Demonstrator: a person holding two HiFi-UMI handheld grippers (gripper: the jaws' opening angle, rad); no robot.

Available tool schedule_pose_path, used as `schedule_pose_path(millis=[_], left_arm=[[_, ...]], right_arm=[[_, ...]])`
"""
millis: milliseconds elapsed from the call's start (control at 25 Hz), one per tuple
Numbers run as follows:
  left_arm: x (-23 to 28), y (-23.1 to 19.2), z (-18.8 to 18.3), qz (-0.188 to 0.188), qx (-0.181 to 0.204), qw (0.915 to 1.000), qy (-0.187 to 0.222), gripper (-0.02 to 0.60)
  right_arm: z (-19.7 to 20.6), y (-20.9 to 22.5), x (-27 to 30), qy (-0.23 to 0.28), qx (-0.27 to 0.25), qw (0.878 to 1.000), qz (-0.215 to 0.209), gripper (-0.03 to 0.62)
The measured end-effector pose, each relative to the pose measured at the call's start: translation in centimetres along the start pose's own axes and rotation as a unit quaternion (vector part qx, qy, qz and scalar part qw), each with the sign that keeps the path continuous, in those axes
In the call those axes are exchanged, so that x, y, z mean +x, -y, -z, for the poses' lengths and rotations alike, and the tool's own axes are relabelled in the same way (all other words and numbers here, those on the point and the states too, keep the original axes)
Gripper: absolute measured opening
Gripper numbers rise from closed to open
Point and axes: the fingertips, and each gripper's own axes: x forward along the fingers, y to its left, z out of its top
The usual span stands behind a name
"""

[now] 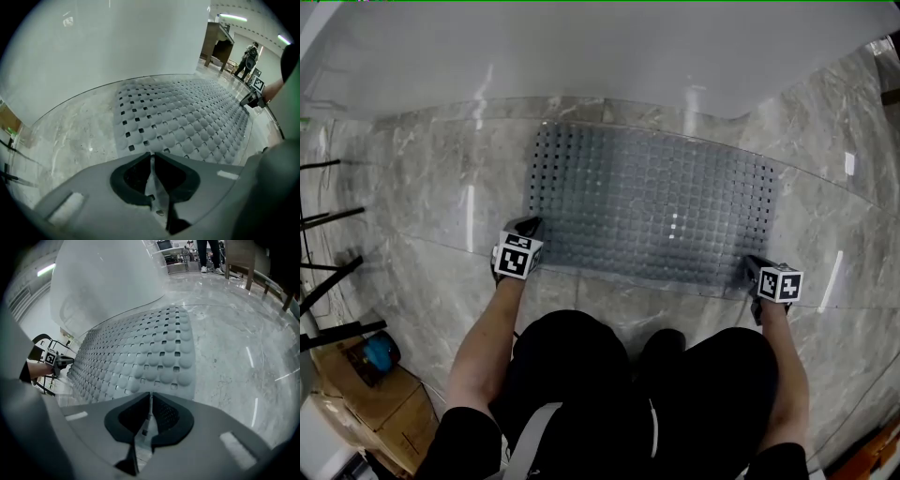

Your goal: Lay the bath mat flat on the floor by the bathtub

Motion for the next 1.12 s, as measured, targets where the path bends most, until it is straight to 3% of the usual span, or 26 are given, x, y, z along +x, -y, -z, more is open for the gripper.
schedule_pose_path(millis=[240,520,800,880,1000,1120], left_arm=[[-3.3,0.1,-3.7,0.010,-0.062,0.9953,0.074,0.007],[-10.2,1.6,-10.2,0.032,-0.076,0.9868,0.139,0.006],[-25.0,4.8,-17.2,0.078,-0.077,0.9748,0.195,0.006],[-29.7,5.6,-19.1,0.081,-0.071,0.9728,0.205,0.006],[-37.5,7.2,-21.6,0.077,-0.033,0.9725,0.217,0.006],[-45.6,8.2,-24.1,0.087,-0.028,0.9659,0.242,0.006]], right_arm=[[-2.8,-0.2,-2.9,0.054,0.065,0.996,-0.015,0.021],[-10.7,-5.6,-9.5,0.117,0.031,0.991,-0.052,0.016],[-14.9,-18.3,-21.5,0.133,-0.027,0.981,-0.138,0.012],[-15.4,-21.5,-25.4,0.134,-0.044,0.980,-0.143,0.012],[-16.3,-26.1,-31.9,0.137,-0.076,0.977,-0.144,0.012],[-18.0,-30.7,-39.1,0.161,-0.073,0.970,-0.164,0.012]])
